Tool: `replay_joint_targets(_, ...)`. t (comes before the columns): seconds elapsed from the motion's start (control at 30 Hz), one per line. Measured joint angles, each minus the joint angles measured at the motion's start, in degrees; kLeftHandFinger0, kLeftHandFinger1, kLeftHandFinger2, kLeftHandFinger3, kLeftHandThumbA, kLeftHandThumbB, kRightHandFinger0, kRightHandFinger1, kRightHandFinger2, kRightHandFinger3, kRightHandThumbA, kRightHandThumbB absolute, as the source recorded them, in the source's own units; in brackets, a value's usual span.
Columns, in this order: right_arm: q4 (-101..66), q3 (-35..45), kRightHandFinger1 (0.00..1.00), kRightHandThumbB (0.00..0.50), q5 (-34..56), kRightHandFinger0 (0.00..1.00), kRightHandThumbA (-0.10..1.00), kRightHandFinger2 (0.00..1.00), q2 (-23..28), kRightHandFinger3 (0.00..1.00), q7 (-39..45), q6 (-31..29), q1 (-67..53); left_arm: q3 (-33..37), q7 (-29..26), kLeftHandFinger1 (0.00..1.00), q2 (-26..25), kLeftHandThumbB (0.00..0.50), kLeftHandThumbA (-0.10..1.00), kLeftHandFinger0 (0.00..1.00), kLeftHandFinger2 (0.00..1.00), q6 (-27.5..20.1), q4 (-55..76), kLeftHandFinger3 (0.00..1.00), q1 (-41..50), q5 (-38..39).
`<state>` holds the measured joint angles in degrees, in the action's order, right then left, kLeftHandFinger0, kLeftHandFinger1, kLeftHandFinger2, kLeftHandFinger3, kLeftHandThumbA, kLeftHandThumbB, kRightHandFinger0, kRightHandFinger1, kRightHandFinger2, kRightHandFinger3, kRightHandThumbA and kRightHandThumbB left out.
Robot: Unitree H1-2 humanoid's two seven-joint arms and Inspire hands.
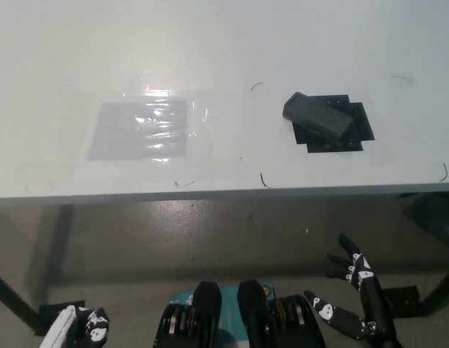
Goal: A whiteboard eraser is kept on the black marked spot on the table infront of the robot and the robot uses its right hand to swipe it back and forth on the table twice to clean it
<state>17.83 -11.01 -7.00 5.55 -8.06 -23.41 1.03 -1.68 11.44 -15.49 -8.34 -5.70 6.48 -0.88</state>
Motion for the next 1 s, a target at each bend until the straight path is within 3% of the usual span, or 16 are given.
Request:
replay_joint_targets(0.53,-0.30,0.22,0.78,0.211,-0.06,0.62,0.83,0.99,-0.13,1.00,1.60,-0.41,-0.41,-0.15,0.00,0.00,-0.04,0.446,0.05,0.00,0.00,0.06,0.07,0.00,0.27,-0.26)
replay_joint_targets(0.77,-0.37,0.21,0.75,0.201,-0.26,0.59,0.84,0.95,-0.31,1.00,2.17,-0.42,-2.58,-0.14,0.00,0.00,-0.03,0.453,0.07,0.00,0.00,-0.09,0.25,0.00,2.90,-0.43)
replay_joint_targets(0.87,-0.42,0.22,0.73,0.200,-0.33,0.56,0.84,0.93,-0.29,1.00,2.48,-0.43,-2.81,-0.10,0.00,0.00,-0.02,0.433,0.04,0.00,0.00,0.00,0.28,0.00,3.13,-0.65)
replay_joint_targets(1.0,-1.67,0.18,0.71,0.190,-0.39,0.55,0.84,0.91,-0.28,1.00,2.80,-0.46,-4.64,0.40,0.00,0.00,-0.01,0.442,0.09,0.00,0.00,-0.40,0.26,0.00,4.05,-0.87)
